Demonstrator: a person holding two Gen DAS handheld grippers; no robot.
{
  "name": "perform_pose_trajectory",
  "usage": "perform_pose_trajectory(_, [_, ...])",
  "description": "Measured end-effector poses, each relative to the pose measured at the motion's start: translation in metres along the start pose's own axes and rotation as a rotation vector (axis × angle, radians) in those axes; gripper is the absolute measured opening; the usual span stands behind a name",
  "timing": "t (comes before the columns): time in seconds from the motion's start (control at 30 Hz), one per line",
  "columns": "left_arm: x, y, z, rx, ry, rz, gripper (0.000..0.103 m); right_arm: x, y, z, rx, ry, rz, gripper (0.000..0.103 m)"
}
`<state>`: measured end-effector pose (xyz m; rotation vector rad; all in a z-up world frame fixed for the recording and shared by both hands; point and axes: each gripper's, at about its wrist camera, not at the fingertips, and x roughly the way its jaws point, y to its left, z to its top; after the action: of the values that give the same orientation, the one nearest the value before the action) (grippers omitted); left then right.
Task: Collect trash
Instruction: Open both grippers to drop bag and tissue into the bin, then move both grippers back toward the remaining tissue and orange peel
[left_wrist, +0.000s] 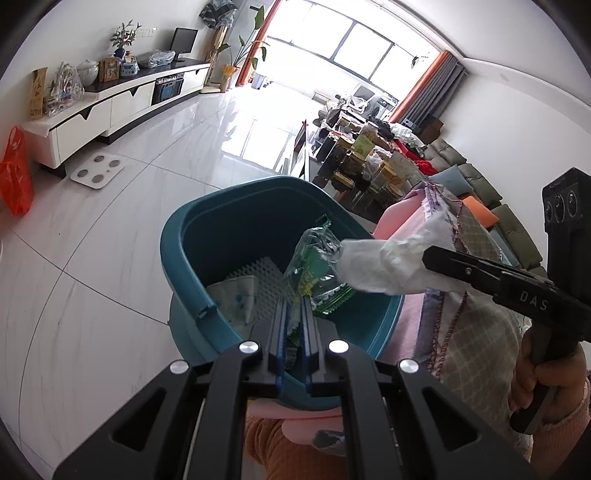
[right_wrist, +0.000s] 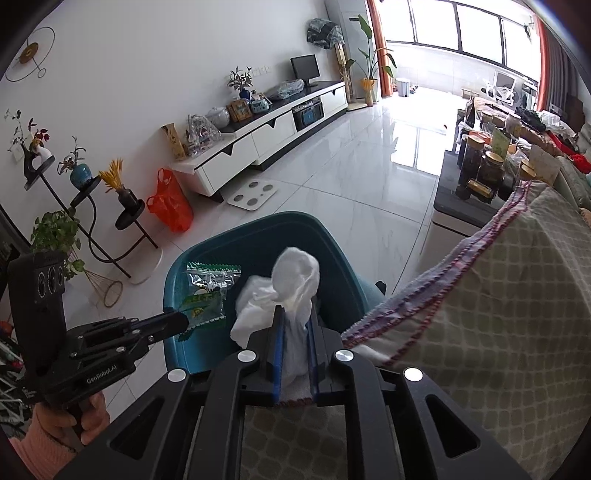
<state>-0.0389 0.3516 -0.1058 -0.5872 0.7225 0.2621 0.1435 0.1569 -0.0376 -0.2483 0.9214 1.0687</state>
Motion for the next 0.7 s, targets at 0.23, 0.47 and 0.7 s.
perform_pose_trajectory(0.23, [0.009,-0.002,0.001,0.003,0.009,-0.001,0.021,0.002,-0.002,0.000,0.033,0.001,0.022,0.029])
perform_pose_trajectory(0.47, [0.015,-0.010,0.002,0.003,0.009,-0.008,0.038,-0.009,-0.009,-0.003,0.062,-0.021,0.049,0.033])
perform_pose_trajectory(0.7, [0.007,-0.020,0.005,0.028,-0.029,-0.033,0.038,-0.038,-0.023,-0.014,0.085,-0.081,0.076,0.035])
